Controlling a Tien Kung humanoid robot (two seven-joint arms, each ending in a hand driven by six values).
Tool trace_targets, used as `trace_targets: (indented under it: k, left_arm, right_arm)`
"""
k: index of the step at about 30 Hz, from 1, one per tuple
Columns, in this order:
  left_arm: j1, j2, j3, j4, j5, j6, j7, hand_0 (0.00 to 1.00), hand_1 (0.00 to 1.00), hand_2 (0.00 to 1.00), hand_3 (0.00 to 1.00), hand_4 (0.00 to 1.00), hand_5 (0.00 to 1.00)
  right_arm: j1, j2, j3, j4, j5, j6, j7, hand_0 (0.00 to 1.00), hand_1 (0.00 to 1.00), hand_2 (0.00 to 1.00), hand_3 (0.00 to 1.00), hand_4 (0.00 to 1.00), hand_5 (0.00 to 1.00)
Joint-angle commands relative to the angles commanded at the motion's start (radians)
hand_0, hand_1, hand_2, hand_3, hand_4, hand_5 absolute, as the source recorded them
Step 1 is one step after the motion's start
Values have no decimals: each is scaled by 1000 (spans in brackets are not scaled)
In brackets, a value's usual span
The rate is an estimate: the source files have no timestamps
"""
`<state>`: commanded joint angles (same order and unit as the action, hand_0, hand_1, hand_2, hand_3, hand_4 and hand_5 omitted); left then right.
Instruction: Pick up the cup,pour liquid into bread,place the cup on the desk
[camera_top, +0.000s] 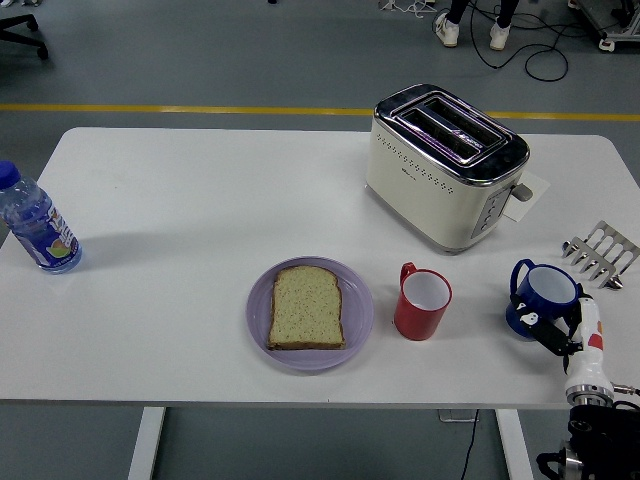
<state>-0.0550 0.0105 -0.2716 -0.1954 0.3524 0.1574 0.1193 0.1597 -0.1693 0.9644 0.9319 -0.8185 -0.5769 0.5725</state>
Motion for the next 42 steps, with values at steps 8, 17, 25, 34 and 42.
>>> trace_targets:
  k: [8, 17, 25, 34, 42]
  left_arm:
    - [-2, 0, -4, -1, 2, 0, 0, 632, 638, 649, 502, 239, 862]
    - [-7, 0, -14, -1, 4, 0, 0, 632, 638, 651, 503, 237, 860]
    - [-9, 1, -16, -1, 5, 0, 0, 632, 638, 651, 503, 239, 863]
    - [-12, 1, -18, -1, 7, 0, 0, 632, 638, 650, 503, 239, 863]
    - [-13, 1, -21, -1, 10, 0, 0, 632, 638, 650, 503, 239, 863]
  right_arm:
    - [8, 3, -4, -10, -7, 12, -22, 546, 493, 599, 770, 758, 2]
    - [11, 4, -1, -14, -19, 16, -34, 564, 510, 641, 871, 858, 22]
    - [12, 5, 2, -14, -29, 11, -32, 579, 525, 679, 952, 869, 11]
    - [11, 7, 7, -15, -51, 17, -36, 611, 563, 751, 998, 893, 2]
    - [11, 7, 11, -14, -59, 19, -32, 633, 586, 774, 998, 900, 2]
